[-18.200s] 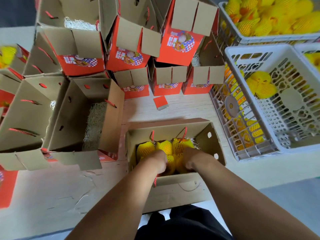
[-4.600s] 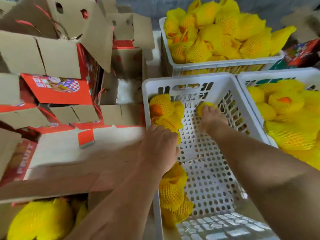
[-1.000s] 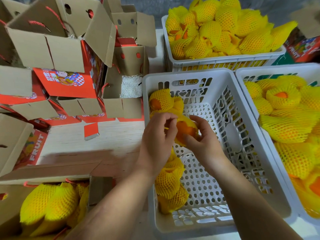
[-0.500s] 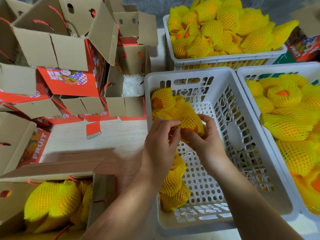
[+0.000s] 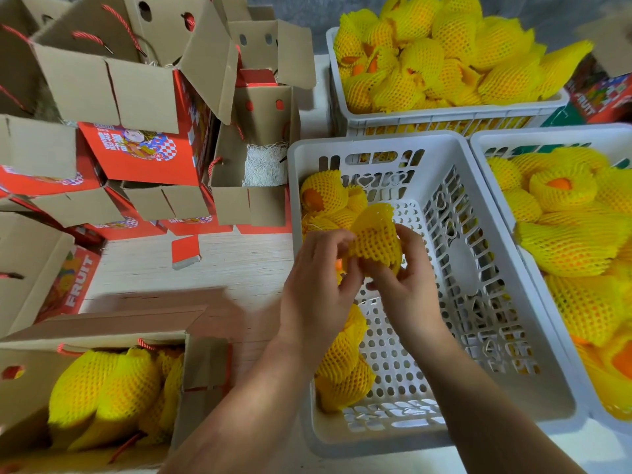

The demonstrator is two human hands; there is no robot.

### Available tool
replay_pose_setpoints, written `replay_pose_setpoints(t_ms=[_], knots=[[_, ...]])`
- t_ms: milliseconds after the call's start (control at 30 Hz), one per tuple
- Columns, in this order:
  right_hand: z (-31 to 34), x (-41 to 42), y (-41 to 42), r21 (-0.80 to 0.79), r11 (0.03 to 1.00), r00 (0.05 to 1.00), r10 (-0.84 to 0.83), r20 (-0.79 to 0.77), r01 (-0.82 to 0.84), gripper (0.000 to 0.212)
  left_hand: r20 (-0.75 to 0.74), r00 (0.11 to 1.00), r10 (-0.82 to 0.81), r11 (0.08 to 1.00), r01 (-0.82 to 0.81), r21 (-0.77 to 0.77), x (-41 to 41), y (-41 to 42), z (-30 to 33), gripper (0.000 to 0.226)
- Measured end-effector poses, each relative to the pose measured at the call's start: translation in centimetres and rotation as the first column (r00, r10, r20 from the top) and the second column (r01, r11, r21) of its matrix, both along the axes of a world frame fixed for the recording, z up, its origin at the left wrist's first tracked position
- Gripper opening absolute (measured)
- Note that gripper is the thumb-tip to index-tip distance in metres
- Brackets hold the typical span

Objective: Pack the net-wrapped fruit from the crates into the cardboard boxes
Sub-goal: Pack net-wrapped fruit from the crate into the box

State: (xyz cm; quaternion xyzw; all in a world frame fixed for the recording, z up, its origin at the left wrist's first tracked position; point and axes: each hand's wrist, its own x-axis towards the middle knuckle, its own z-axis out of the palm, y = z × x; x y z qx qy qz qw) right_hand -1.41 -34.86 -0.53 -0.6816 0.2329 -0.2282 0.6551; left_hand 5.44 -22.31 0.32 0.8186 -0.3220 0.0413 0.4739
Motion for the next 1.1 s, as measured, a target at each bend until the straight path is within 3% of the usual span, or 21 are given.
replay_pose_setpoints(t_ms=[100,267,500,633,733,867,1100], knots=[[0.0,-0.1,-0.6,0.029,1.0,1.0,-0.011,0.014,0.01,0.031,-0.109,0.993,0.041,0.999,-0.044,-0.021,0.9,0.1,-0.4,0.027],[-0.7,-0.1,-0.4,0.128,0.983,0.991,0.131,-0.006,-0.13,0.052,-0.155,0.988,0.015,0.997,-0.026,-0.075,1.2,0.3,-0.9,0.013],[-1.4,0.1,0.3,0.015,0.994,0.993,0.112,-0.042,-0.111,0.065,-0.154,0.988,0.018,0.992,-0.037,-0.125,1.0,0.6,-1.2,0.016],[-1.8,-0.2,-0.3,-0.119,0.983,0.99,0.135,-0.042,-0.139,0.066,-0.104,0.992,-0.066,0.997,0.06,-0.056,1.3,0.3,-0.9,0.035],[-1.9,-0.5,-0.9,-0.162,0.973,0.984,0.151,-0.09,-0.164,0.067,-0.082,0.994,-0.073,0.997,0.07,-0.037,1.4,0.4,-0.9,0.03],[-2.1,-0.5,-0.4,-0.14,0.959,0.965,0.226,-0.136,-0.245,0.067,-0.11,0.994,-0.009,0.998,0.003,-0.059,1.4,0.6,-1.1,0.023],[-2.2,-0.3,0.1,-0.088,0.971,0.97,0.208,-0.125,-0.22,0.066,-0.108,0.994,-0.006,0.998,0.0,-0.057,1.3,0.5,-1.1,0.02]])
